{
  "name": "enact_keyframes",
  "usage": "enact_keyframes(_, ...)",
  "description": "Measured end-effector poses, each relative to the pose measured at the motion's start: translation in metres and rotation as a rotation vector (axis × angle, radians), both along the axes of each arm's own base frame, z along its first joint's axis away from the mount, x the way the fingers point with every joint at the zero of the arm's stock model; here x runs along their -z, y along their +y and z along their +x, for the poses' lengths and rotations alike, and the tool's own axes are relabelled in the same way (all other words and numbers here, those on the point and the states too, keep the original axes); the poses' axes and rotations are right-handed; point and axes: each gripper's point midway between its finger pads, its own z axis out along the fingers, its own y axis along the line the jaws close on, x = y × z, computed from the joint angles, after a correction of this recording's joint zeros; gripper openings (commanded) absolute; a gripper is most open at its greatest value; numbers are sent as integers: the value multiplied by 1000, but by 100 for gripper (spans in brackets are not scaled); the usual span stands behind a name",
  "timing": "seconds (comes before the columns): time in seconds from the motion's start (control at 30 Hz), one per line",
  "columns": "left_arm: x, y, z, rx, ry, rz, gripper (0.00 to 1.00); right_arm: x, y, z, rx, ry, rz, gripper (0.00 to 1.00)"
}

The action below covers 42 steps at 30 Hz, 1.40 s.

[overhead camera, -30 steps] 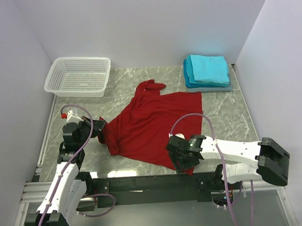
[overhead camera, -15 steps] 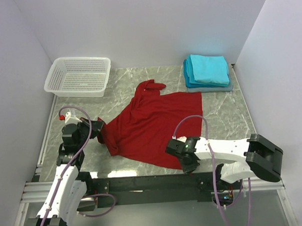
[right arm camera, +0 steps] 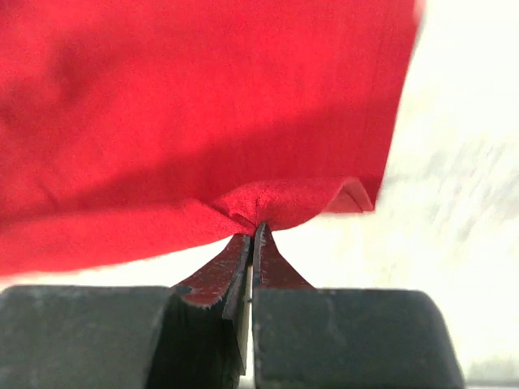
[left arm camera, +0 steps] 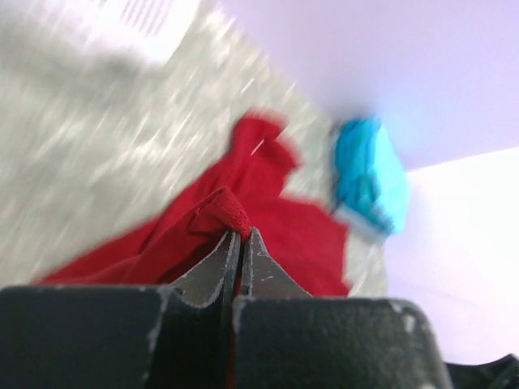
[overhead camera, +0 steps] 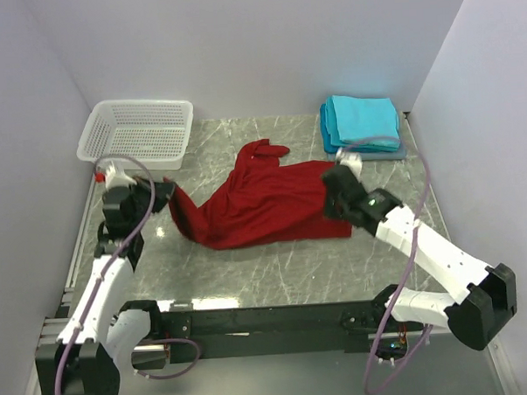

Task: Fold and stack the t-shirts
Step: Flatten the tshirt out

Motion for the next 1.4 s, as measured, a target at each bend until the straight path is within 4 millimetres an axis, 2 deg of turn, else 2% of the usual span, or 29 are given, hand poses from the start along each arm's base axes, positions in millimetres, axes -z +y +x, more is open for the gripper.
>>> enact_keyframes(0.13,-68,3,30,-18,-136,9,1,-80,-16,61,67,-222,15,0)
enact_keyframes(0.27,-138,16,46,-80,-266,62,1,-155,-41,98,124,-397,22,0)
enact_keyframes(0.37,-195,23,49,-116,-371,109,1,-203,-60,107,154,-500,4,0)
enact_keyframes(0.4,-209,24,47,-120,-394,121,1,-217,-62,107,153,-529,1,0)
enact_keyframes(0.47,-244,26,40,-127,-460,144,1,-248,-66,105,146,-599,-6,0)
enact_keyframes(0.6,-310,27,14,-138,-600,185,1,-295,-72,93,122,-700,-12,0)
enact_keyframes(0.77,-376,30,-26,-157,-731,234,1,-342,-81,64,96,-811,-8,0)
enact_keyframes(0.93,-442,34,-88,-194,-867,272,1,-394,-94,7,55,-962,36,0)
enact_keyframes(1.07,-490,38,-152,-232,-1007,290,1,-436,-103,-49,8,-1106,89,0)
enact_keyframes(1.17,-524,39,-210,-256,-1135,292,1,-463,-112,-97,-28,-1224,133,0)
enact_keyframes(1.3,-555,36,-272,-262,-1290,297,1,-481,-118,-151,-90,-1342,180,0)
enact_keyframes(1.4,-565,32,-295,-247,-1352,300,1,-481,-119,-168,-114,-1375,190,0)
